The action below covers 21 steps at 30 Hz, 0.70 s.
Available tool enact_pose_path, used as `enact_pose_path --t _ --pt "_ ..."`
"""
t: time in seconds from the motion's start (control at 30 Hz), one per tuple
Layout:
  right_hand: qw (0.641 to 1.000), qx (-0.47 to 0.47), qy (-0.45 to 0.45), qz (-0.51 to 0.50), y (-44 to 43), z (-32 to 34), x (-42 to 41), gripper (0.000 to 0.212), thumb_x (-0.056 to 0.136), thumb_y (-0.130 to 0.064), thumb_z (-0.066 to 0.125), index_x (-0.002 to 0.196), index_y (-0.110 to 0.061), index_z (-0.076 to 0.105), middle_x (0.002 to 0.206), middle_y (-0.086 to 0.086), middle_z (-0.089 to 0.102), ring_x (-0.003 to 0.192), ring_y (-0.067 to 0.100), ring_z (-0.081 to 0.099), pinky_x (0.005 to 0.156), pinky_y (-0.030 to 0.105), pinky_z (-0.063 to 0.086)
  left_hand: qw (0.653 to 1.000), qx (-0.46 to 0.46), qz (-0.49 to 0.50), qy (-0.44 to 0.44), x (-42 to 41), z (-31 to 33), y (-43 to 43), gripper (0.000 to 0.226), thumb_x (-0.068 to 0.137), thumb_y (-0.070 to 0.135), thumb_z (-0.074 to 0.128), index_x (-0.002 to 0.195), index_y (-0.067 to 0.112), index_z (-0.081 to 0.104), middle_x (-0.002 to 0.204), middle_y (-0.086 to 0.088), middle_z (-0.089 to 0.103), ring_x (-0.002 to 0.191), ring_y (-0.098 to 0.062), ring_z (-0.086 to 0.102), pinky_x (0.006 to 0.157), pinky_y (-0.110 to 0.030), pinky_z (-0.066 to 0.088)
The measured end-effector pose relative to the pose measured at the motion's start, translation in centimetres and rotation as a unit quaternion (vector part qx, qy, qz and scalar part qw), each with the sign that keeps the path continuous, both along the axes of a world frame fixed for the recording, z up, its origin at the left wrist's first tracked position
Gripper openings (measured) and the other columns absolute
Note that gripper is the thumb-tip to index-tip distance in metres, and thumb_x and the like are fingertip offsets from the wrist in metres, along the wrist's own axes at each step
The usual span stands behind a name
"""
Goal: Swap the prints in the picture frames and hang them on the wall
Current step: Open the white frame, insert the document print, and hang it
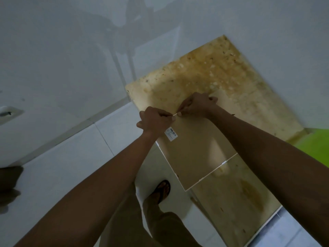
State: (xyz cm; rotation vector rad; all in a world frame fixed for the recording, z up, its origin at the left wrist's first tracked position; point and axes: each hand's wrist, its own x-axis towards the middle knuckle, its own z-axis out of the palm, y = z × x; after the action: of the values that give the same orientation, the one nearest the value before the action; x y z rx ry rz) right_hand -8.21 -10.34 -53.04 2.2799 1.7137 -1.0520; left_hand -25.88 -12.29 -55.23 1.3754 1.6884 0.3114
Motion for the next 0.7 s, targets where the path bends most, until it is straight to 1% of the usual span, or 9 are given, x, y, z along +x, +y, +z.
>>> enact_pose_path --t 0.07,0.13,0.17,0.27,0.33,0.4,0.5,0.53,0.7 --pt "1.0 0.019 0.001 -0.001 -0.2 -0.1 0.2 0.013 0.069 -0.055 0.081 0.078 -0.049 0.074 0.097 -0.019 0.069 0.134 0.027 0.038 0.094 0.043 0.021 0.998 0.037 -0.041 -0.019 -1.2 -0.8 -0.4 0.024 0.067 0.058 0.064 0.082 0.044 0.077 0.074 0.025 0.065 0.106 -0.019 0.057 0.092 -0.044 0.045" --pt "1.0 0.028 0.007 0.002 -0.3 -0.2 0.4 0.012 0.067 -0.057 0.081 0.071 -0.051 0.071 0.082 -0.025 0.064 0.132 0.023 0.042 0.097 0.043 0.022 0.992 0.101 -0.076 -0.029 -3.0 -1.8 -1.6 0.023 0.076 0.05 0.071 0.094 0.038 0.078 0.096 0.015 0.069 0.104 -0.019 0.059 0.089 -0.043 0.051" --pt "1.0 0.027 0.007 0.005 -0.3 0.0 0.3 0.012 0.068 -0.057 0.081 0.073 -0.051 0.072 0.081 -0.025 0.062 0.132 0.023 0.041 0.097 0.043 0.021 0.987 0.133 -0.084 -0.044 -3.9 -2.2 -2.4 0.023 0.081 0.044 0.074 0.102 0.033 0.078 0.105 0.01 0.067 0.106 -0.017 0.056 0.09 -0.037 0.05" --pt "0.999 0.028 0.0 0.022 -0.4 0.3 0.1 0.023 0.068 -0.062 0.08 0.088 -0.049 0.076 0.092 -0.02 0.062 0.136 0.03 0.035 0.103 0.047 0.02 0.975 0.19 -0.073 -0.09 -5.4 -2.6 -4.2 0.025 0.088 0.027 0.074 0.112 0.022 0.076 0.112 0.004 0.064 0.107 -0.01 0.046 0.089 -0.007 0.036" --pt "0.999 0.029 -0.02 0.025 -0.8 0.4 -0.6 0.03 0.064 -0.067 0.079 0.088 -0.049 0.074 0.115 -0.008 0.06 0.138 0.036 0.03 0.11 0.051 0.017 0.971 0.208 -0.085 -0.078 -5.3 -2.6 -4.5 0.025 0.088 0.024 0.074 0.113 0.019 0.076 0.112 0.001 0.063 0.105 -0.008 0.042 0.085 0.0 0.031" --pt "0.998 0.024 -0.042 0.027 -1.1 0.3 -1.1 0.032 0.063 -0.068 0.079 0.088 -0.049 0.072 0.131 0.001 0.051 0.139 0.037 0.026 0.114 0.053 0.012 0.97 0.212 -0.103 -0.055 -5.3 -2.6 -4.1 0.023 0.089 0.026 0.072 0.111 0.022 0.077 0.111 0.0 0.064 0.102 -0.011 0.045 0.085 -0.003 0.034" --pt "0.998 0.027 -0.045 0.03 -1.1 0.2 -1.4 0.035 0.064 -0.067 0.08 0.092 -0.046 0.074 0.127 0.0 0.05 0.137 0.035 0.028 0.115 0.051 0.014 0.97 0.208 -0.123 0.03 -5.1 -1.8 -2.5 0.02 0.091 0.043 0.062 0.098 0.033 0.079 0.098 0.007 0.071 0.089 -0.015 0.061 0.082 -0.034 0.052" --pt "0.998 0.031 -0.041 0.03 -1.1 0.2 -1.4 0.035 0.064 -0.066 0.08 0.092 -0.045 0.075 0.123 -0.002 0.052 0.135 0.034 0.029 0.113 0.05 0.016 0.972 0.186 -0.133 0.055 -4.8 -1.3 -1.6 0.024 0.089 0.047 0.06 0.093 0.033 0.079 0.092 0.01 0.073 0.082 -0.014 0.065 0.079 -0.038 0.054" --pt "0.998 0.049 -0.024 0.008 -1.4 -0.2 -1.6 0.029 0.064 -0.065 0.081 0.085 -0.046 0.074 0.109 -0.008 0.056 0.136 0.032 0.028 0.114 0.048 0.014 0.976 0.044 -0.208 0.05 -4.0 0.0 2.1 0.019 0.081 0.046 0.071 0.085 0.03 0.08 0.082 0.013 0.074 0.074 -0.009 0.068 0.067 -0.026 0.053"
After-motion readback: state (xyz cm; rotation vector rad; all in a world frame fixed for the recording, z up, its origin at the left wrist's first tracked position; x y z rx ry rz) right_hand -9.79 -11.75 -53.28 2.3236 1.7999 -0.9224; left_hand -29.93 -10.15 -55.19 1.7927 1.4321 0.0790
